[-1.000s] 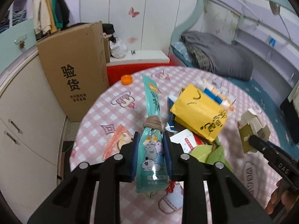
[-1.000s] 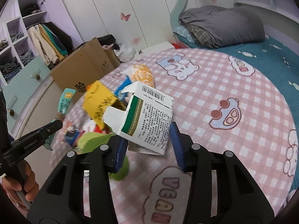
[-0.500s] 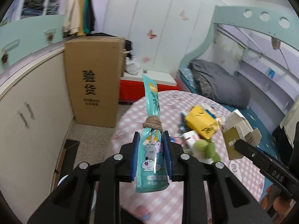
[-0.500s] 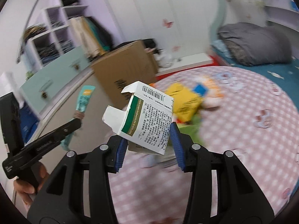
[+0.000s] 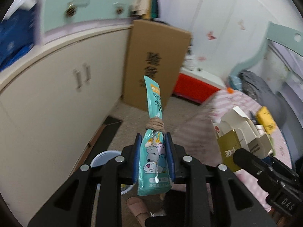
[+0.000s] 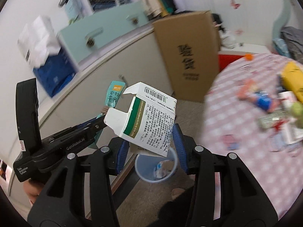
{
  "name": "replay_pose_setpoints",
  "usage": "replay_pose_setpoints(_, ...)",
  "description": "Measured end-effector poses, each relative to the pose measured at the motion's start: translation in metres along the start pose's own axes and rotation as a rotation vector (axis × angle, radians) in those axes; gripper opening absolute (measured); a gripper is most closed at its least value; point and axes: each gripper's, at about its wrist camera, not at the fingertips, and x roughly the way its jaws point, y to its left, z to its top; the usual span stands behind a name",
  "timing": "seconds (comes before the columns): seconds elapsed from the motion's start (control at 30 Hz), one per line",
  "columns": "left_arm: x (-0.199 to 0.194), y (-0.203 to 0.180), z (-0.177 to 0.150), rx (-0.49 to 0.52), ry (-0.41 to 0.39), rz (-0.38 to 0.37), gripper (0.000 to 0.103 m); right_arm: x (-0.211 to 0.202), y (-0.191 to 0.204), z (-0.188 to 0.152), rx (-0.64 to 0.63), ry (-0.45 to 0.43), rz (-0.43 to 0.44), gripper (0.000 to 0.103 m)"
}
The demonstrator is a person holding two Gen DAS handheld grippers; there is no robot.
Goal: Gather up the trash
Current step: 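Carry the teal wrapper and white box over the wastebasket with both tools, then open both tools to drop the wrapper and box into the wastebasket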
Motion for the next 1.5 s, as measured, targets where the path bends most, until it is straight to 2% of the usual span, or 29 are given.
replay_pose_setpoints(0.13,0.010,0.040,-0.008,-0.055,0.012,0.094,0.024,0.049,0.026,-0.001,-0.037,0.034,0.022,0.045)
replay_pose_setpoints(0.27,0.021,0.078,-0.015,-0.105,0.028,0.182,0.024,0.098,0.037,-0.004,-0.023,0.068,0.049,0.063)
replay_pose_setpoints(0.43,0.038,0.105,-0.027,-0.146,0.076,0.220,0.024,0.139,0.034,-0.021,-0.001,0.157,0.022,0.064)
replay_pose_setpoints(0.6,0.056,0.113,-0.036,-0.153,0.121,0.220,0.024,0.147,0.027,-0.031,-0.006,0.184,-0.006,0.067)
replay_pose_setpoints(0.73,0.069,0.105,-0.036,-0.146,0.143,0.212,0.024,0.146,0.023,-0.032,-0.016,0.174,-0.036,0.068)
replay_pose_setpoints(1.13,0.093,0.092,-0.018,-0.128,0.168,0.203,0.025,0.128,0.009,-0.017,0.004,0.064,-0.063,0.071)
replay_pose_setpoints(1.17,0.094,0.092,-0.016,-0.137,0.159,0.208,0.026,0.128,0.008,-0.017,0.007,0.062,-0.064,0.072)
replay_pose_setpoints(1.2,0.095,0.094,-0.014,-0.142,0.155,0.212,0.032,0.127,0.007,-0.016,0.011,0.061,-0.068,0.072)
replay_pose_setpoints(1.27,0.100,0.095,-0.011,-0.156,0.166,0.237,0.078,0.126,0.004,-0.017,0.019,0.063,-0.072,0.072)
replay_pose_setpoints(1.37,0.101,0.097,-0.011,-0.171,0.171,0.253,0.079,0.125,0.004,-0.018,0.019,0.069,-0.072,0.072)
replay_pose_setpoints(1.5,0.092,0.093,-0.014,-0.185,0.166,0.230,0.079,0.118,0.001,-0.018,0.029,0.066,-0.071,0.072)
